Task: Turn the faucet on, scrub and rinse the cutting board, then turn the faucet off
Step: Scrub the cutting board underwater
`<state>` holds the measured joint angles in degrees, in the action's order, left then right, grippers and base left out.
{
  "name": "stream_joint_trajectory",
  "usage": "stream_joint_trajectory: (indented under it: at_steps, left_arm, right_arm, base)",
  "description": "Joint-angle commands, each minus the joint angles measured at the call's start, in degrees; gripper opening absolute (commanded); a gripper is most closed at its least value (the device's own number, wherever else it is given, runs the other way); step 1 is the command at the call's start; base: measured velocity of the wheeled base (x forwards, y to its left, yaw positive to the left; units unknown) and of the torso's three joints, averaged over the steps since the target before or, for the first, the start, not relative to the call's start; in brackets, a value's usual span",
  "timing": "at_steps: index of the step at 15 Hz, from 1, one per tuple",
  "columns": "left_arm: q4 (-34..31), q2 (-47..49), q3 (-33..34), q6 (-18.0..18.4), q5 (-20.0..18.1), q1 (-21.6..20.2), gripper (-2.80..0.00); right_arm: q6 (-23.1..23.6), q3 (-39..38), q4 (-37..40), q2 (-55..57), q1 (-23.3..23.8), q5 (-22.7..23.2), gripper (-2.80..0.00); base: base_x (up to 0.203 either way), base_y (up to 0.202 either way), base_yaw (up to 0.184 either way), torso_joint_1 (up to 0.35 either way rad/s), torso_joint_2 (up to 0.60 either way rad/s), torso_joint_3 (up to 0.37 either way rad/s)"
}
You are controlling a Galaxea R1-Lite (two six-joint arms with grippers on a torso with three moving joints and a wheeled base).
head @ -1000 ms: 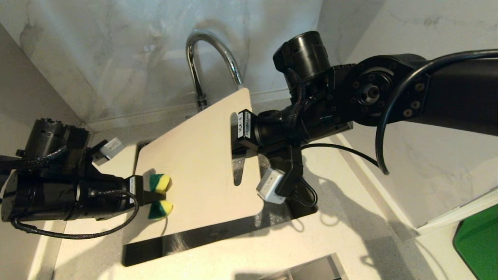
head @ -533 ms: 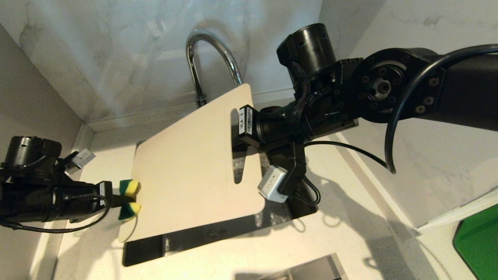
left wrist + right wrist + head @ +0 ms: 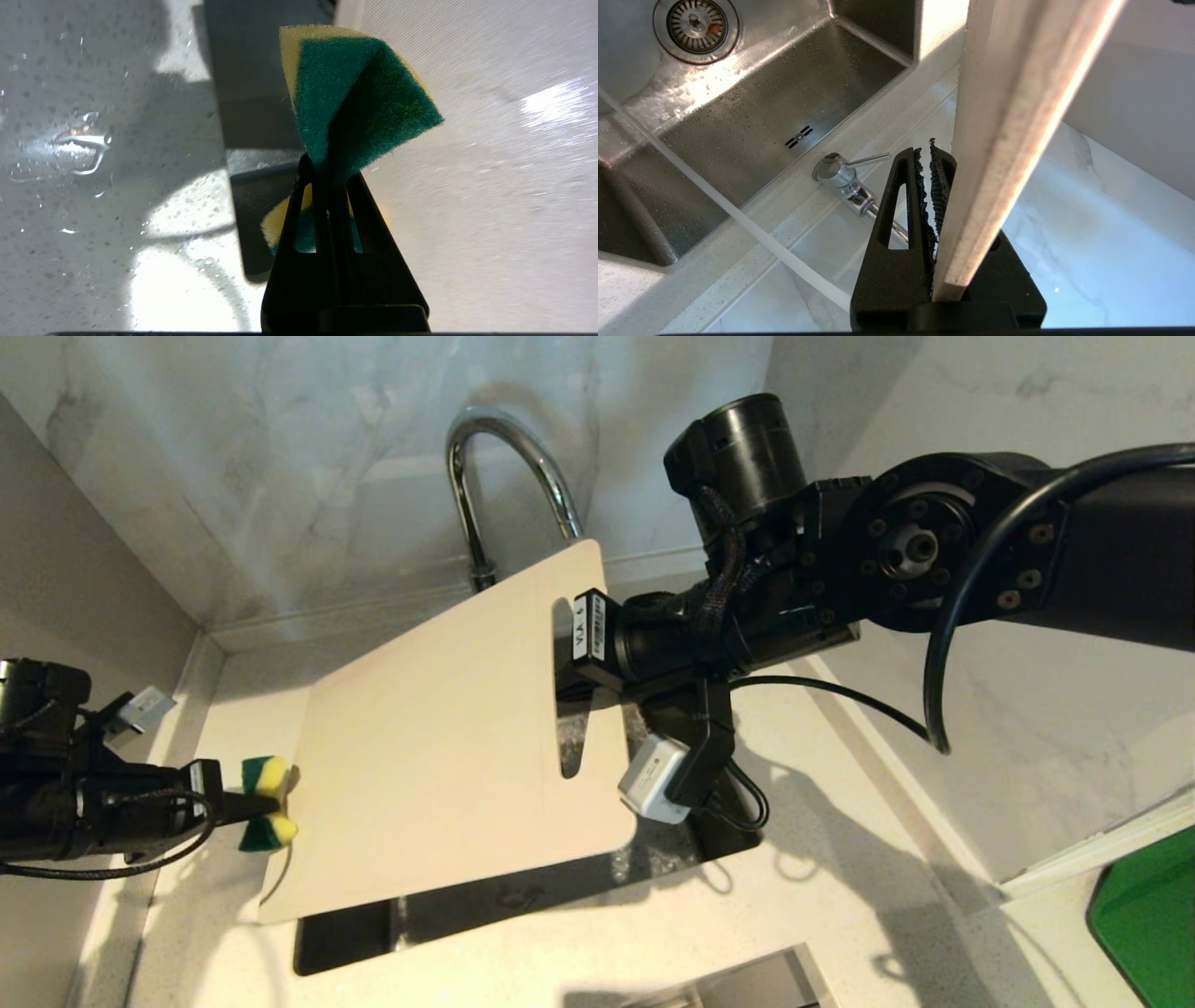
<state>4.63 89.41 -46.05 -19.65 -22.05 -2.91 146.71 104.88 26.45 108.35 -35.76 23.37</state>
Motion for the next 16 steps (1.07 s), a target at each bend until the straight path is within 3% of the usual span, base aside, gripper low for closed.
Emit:
stream_joint_trajectory:
  at_steps: [1,4,7,9,11,13,16]
  left_arm:
    - [-2.6,-3.3,-2.6,-0.5,-1.4,0.2,-2.8]
    - [-16.2,-8.7,-13.1,-3.2,-2.6,4.6,-2.8]
    - [-21.9,-13.9,-18.3,-7.6,-3.4,16.3,-2.8]
    - [-22.8,-15.3,-20.9,-10.1,-1.3,25.1,-2.8]
    - [-22.9,-15.5,-22.3,-11.9,4.2,32.7,-2.8]
    - [-22.7,-14.4,-22.2,-12.2,7.8,35.3,-2.8]
    - [-19.4,-14.6,-20.2,-12.2,7.6,35.3,-2.8]
  right_arm:
    - [0.9,0.1,0.2,0.2,0.0,0.0,-2.8]
    - [0.8,0.4,0.2,0.3,0.1,0.0,-2.8]
    - [-0.6,0.6,0.1,0.3,0.1,-0.1,-2.8]
    - [-1.3,0.9,0.0,0.4,0.1,-0.1,-2.8]
    - [-2.8,2.0,-1.7,0.3,0.4,0.0,-2.8]
    - [-4.5,3.4,-2.6,0.4,0.5,0.0,-2.8]
    - [-5.9,4.9,-2.6,0.4,0.5,0.0,-2.8]
  base:
    - [0.0,0.0,0.0,0.0,0.0,0.0]
    - [0.0,0.0,0.0,0.0,0.0,0.0]
    - [0.0,0.0,0.0,0.0,0.0,0.0]
    - [0.0,0.0,0.0,0.0,0.0,0.0]
    - [0.0,0.0,0.0,0.0,0.0,0.0]
    - [0.0,0.0,0.0,0.0,0.0,0.0]
    - [0.0,0.0,0.0,0.0,0.0,0.0]
